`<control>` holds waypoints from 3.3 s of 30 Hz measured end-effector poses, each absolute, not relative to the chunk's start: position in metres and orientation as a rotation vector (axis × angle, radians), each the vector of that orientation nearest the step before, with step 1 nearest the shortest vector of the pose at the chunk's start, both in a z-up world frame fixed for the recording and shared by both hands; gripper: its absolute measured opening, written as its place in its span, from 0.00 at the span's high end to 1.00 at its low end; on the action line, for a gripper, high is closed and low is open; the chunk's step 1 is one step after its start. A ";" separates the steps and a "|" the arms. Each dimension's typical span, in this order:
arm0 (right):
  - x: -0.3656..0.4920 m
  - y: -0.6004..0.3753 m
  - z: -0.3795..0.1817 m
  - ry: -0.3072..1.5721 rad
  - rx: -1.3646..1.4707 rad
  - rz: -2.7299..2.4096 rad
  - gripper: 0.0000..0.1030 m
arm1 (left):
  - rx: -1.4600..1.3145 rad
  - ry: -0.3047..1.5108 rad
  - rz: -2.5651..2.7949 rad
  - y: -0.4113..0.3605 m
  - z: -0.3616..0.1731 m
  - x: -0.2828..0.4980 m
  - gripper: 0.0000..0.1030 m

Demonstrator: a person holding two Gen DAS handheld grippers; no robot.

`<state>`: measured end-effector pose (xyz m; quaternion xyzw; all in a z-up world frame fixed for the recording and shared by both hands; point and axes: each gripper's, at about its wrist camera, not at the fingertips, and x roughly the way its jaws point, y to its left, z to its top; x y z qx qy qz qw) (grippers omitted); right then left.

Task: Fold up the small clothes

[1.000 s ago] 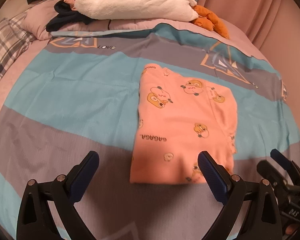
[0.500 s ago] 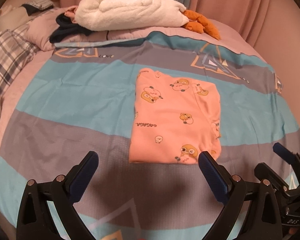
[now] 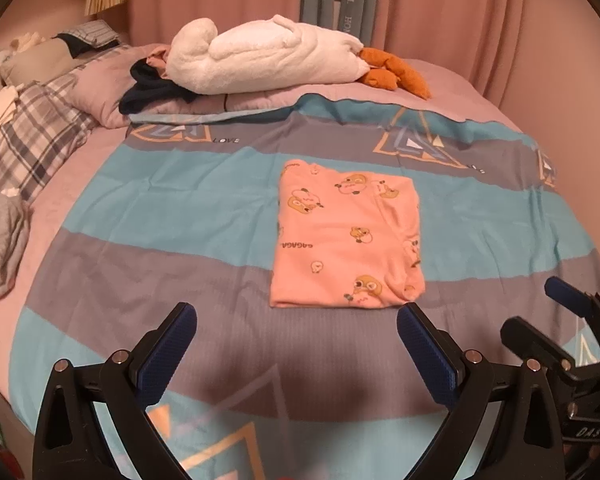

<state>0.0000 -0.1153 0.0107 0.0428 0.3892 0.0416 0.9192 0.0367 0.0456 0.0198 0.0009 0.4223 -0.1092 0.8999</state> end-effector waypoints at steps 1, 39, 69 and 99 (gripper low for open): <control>-0.002 -0.115 0.012 0.798 0.089 0.086 0.00 | 0.004 0.872 -0.226 0.046 0.020 0.034 0.03; -0.015 -0.097 0.029 0.748 0.061 0.091 0.00 | 0.019 0.853 -0.195 0.052 0.025 0.018 0.03; -0.014 -0.096 0.028 0.752 0.061 0.092 0.00 | 0.025 0.853 -0.199 0.053 0.026 0.018 0.03; -0.012 -0.097 0.025 0.752 0.072 0.088 0.00 | 0.033 0.851 -0.193 0.056 0.024 0.022 0.03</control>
